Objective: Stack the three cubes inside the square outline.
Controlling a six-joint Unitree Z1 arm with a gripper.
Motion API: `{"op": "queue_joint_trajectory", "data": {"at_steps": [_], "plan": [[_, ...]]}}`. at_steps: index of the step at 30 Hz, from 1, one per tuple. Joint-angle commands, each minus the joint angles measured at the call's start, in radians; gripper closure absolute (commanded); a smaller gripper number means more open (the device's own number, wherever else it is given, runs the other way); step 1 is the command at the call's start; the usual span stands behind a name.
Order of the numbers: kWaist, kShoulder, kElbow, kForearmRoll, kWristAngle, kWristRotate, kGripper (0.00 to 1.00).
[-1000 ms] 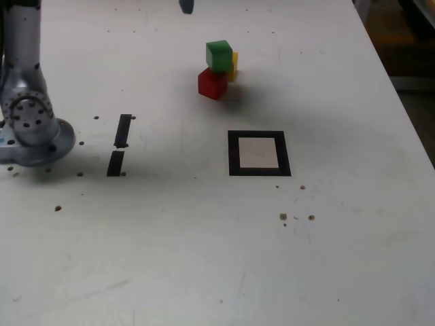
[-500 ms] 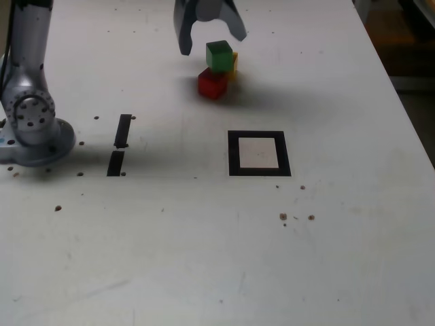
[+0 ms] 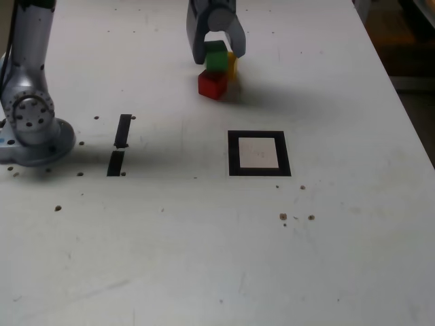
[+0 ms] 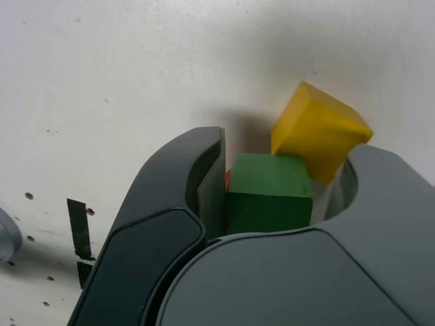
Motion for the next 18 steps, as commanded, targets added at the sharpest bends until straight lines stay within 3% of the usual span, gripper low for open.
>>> {"op": "queue_joint_trajectory", "data": {"at_steps": [1, 4, 8, 13, 18], "plan": [[-0.001, 0.007, 0.0, -0.003, -0.008, -0.001, 0.58], [-0.001, 0.002, -0.002, -0.007, -0.005, -0.001, 0.66], [0.002, -0.049, -0.008, 0.01, 0.033, 0.0, 0.76], [0.042, -0.118, 0.006, 0.049, 0.083, 0.022, 0.79], [0.12, -0.103, 0.075, 0.004, 0.092, 0.071, 0.79]]}}
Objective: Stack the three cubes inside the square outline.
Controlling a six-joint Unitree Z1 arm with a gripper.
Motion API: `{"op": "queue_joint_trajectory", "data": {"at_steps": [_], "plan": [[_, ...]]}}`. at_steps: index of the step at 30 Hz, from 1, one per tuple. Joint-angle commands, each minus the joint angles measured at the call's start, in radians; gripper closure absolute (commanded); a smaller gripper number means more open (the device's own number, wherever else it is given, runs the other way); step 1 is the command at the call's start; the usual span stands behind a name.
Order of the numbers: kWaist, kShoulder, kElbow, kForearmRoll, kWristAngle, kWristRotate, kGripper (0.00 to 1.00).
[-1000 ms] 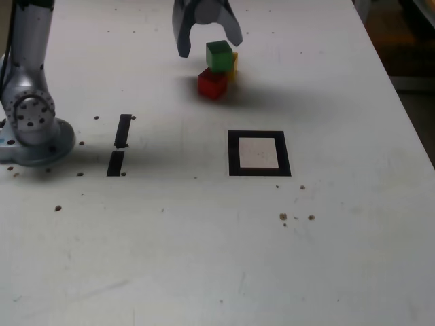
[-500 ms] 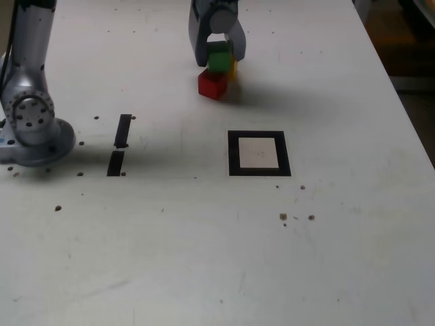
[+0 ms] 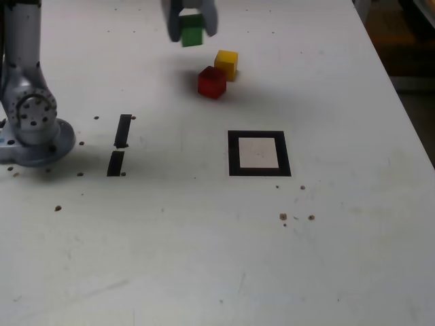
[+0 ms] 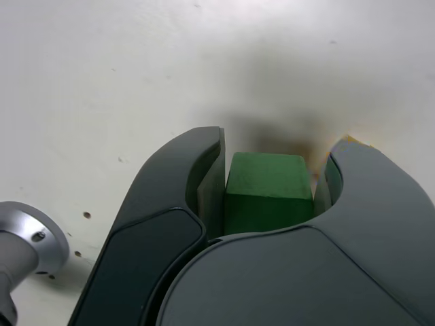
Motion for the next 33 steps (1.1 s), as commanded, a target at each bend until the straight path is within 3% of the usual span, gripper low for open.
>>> {"op": "queue_joint_trajectory", "data": {"at_steps": [1, 16, 19, 22, 25, 33], "plan": [[0.014, 0.017, 0.012, -0.017, 0.0, 0.016, 0.79], [0.032, 0.106, 0.103, -0.126, -0.007, 0.121, 0.77], [0.032, 0.11, 0.124, -0.156, -0.018, 0.12, 0.63], [0.032, 0.109, 0.134, -0.166, -0.026, 0.119, 0.35], [0.032, 0.1, 0.136, -0.161, -0.026, 0.119, 0.15], [0.02, -0.048, 0.117, -0.069, -0.01, 0.129, 0.08]]}}
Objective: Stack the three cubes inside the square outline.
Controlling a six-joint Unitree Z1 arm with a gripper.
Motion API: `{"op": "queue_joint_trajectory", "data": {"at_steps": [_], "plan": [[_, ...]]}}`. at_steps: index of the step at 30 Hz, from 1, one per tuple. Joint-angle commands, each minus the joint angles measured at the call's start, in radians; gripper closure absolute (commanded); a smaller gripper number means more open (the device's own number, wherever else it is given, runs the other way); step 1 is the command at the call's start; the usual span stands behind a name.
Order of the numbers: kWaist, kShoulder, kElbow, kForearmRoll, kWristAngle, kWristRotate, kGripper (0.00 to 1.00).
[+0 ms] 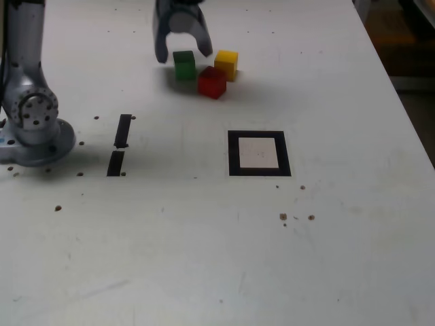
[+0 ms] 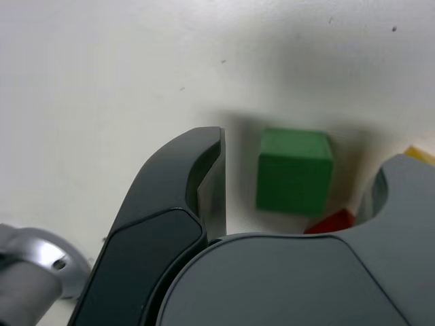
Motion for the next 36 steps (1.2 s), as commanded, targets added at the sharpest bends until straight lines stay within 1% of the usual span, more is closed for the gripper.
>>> {"op": "queue_joint_trajectory", "data": {"at_steps": [1, 4, 6, 9, 13, 15, 17, 22, 24, 26, 30, 32, 36], "plan": [[-0.02, -0.065, -0.022, 0.03, -0.001, 0.016, 0.08], [-0.082, -0.137, -0.047, 0.068, -0.015, 0.055, 0.08], [-0.146, -0.162, -0.058, 0.08, -0.028, 0.081, 0.08], [-0.215, -0.139, -0.062, 0.071, -0.04, 0.097, 0.08], [-0.258, -0.074, -0.055, 0.044, -0.044, 0.108, 0.08], [-0.265, -0.051, -0.041, 0.03, -0.037, 0.116, 0.09], [-0.268, -0.035, -0.019, 0.014, -0.02, 0.122, 0.09], [-0.27, 0.003, 0.02, -0.027, 0.05, 0.128, 0.09], [-0.27, 0.021, 0.033, -0.053, 0.069, 0.13, 0.09], [-0.271, 0.035, 0.045, -0.081, 0.067, 0.135, 0.09], [-0.278, 0.05, 0.055, -0.132, 0.04, 0.152, 0.11], [-0.282, 0.051, 0.055, -0.142, 0.031, 0.159, 0.13], [-0.283, 0.052, 0.066, -0.146, 0.031, 0.161, 0.16]]}}
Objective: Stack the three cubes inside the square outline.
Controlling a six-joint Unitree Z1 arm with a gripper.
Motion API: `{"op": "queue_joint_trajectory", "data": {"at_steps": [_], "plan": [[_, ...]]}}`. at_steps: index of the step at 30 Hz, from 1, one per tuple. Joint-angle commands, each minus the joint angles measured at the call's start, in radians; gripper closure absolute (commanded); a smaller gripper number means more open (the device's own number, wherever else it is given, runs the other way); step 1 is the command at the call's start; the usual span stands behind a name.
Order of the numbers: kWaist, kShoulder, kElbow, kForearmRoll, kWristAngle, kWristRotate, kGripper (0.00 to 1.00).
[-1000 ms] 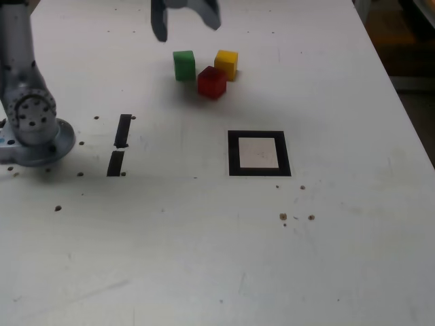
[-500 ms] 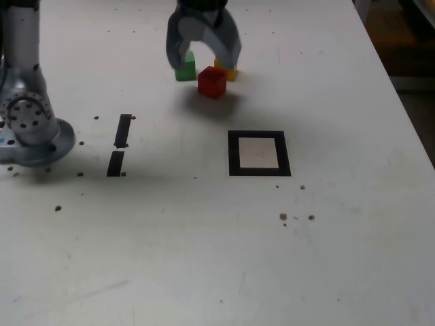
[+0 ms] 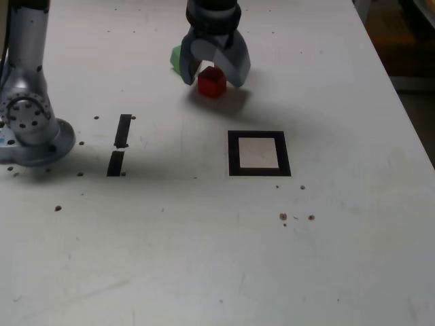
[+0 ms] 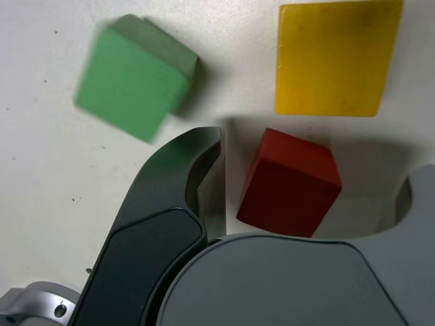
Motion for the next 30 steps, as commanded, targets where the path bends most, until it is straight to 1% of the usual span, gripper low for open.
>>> {"op": "queue_joint_trajectory", "data": {"at_steps": [1, 7, 9, 10, 14, 16, 23, 30], "plan": [[-0.001, -0.006, 0.008, -0.001, 0.0, 0.0, 0.17], [-0.002, -0.018, 0.03, -0.013, -0.006, 0.0, 0.17], [-0.002, -0.017, 0.031, -0.013, -0.005, 0.0, 0.21], [-0.002, -0.016, 0.031, -0.015, -0.005, 0.0, 0.26], [-0.003, -0.021, 0.037, -0.041, -0.015, 0.004, 0.51], [-0.004, -0.022, 0.041, -0.055, -0.023, 0.008, 0.61], [-0.004, -0.012, 0.039, -0.06, -0.053, 0.028, 0.77], [-0.004, -0.038, 0.043, -0.044, -0.06, 0.029, 0.87]]}}
